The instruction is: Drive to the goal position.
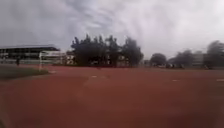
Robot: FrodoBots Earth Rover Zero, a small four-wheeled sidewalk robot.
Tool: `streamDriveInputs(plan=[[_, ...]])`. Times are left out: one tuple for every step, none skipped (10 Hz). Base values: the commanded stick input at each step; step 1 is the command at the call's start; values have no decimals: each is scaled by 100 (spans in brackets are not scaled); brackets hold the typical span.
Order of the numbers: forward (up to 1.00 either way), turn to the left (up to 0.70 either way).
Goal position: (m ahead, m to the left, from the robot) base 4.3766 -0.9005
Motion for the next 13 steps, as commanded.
streamDriveInputs(plan=[[50,0],[50,0],[50,0],[50,0],[50,0],[50,0],[50,0],[50,0],[50,0],[50,0],[50,0],[50,0],[50,0]])
